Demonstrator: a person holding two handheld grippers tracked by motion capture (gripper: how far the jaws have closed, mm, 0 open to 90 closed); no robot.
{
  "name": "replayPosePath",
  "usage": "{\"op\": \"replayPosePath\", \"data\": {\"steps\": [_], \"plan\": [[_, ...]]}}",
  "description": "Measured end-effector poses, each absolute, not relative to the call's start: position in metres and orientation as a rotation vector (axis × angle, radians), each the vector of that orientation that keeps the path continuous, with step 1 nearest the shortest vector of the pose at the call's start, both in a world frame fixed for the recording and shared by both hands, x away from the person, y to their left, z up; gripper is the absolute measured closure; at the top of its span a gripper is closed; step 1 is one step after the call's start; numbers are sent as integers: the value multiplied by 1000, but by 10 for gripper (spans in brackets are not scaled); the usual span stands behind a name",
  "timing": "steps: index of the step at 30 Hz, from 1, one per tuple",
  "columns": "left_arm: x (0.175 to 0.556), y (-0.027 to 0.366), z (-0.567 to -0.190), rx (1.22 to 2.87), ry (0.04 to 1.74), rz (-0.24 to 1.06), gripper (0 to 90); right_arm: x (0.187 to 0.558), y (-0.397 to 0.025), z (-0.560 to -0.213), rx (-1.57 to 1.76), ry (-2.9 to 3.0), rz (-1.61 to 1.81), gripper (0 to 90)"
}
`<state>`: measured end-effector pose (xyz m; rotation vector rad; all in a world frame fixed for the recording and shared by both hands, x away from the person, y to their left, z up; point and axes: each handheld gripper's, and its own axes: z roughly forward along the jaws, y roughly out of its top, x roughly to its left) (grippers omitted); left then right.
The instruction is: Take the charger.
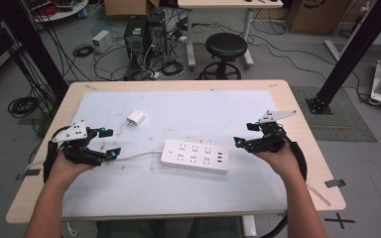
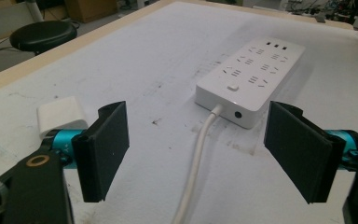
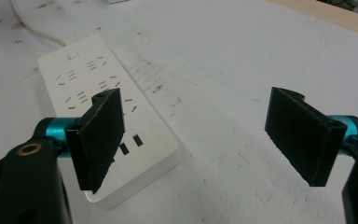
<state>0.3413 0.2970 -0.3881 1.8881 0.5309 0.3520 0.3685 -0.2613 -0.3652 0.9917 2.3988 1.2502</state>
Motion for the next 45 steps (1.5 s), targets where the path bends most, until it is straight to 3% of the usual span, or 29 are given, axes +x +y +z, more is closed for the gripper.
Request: {"op": "replayPosePath", "data": {"steps": [17, 32, 45], "plan": [[360, 285, -377, 1892, 631, 442, 222, 356, -258, -359, 949, 2383, 1242, 204], [417, 258, -355, 1960, 747, 494, 221, 355, -259, -356, 959, 2379, 1237, 204], [449, 250, -367, 1940, 861, 488, 218, 355, -257, -357, 971, 2384, 1225, 204]]}}
